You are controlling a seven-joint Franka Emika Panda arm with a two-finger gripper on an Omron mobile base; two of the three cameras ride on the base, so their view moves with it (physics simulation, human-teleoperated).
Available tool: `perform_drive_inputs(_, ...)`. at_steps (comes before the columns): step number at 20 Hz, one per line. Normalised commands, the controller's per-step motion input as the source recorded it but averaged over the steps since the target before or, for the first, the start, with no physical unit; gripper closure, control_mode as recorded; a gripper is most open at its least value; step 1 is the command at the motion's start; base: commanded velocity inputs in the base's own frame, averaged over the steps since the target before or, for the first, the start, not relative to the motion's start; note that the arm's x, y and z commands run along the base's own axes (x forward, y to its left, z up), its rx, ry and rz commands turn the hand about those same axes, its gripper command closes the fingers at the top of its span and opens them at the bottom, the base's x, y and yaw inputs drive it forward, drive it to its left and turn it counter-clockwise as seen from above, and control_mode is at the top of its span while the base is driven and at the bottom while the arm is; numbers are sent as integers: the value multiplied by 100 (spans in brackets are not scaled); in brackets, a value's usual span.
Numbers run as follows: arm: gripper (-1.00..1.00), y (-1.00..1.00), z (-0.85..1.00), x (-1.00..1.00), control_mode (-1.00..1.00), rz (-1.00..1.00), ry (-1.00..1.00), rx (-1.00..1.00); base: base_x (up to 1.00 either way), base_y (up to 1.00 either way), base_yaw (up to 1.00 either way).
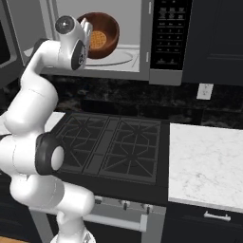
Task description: Open the microwave, place the bowl with waffle inside the microwave, then close the microwave door and turn it on.
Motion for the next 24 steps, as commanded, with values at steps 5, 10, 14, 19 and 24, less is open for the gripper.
perform_drive_inputs(5, 100, 0, 0, 54, -100, 0, 2, -11, 0, 0, 0)
perform_drive_inputs(10, 100, 4, -12, 30, -100, 0, 8, -11, 0, 0, 0)
perform_drive_inputs(14, 100, 1, -35, 11, -100, 0, 14, -7, 0, 0, 0)
perform_drive_inputs(19, 100, 0, -26, 0, -100, 0, 1, 1, 0, 0, 0)
perform_drive_inputs(24, -100, 0, -12, 0, -100, 0, 0, 1, 0, 0, 0)
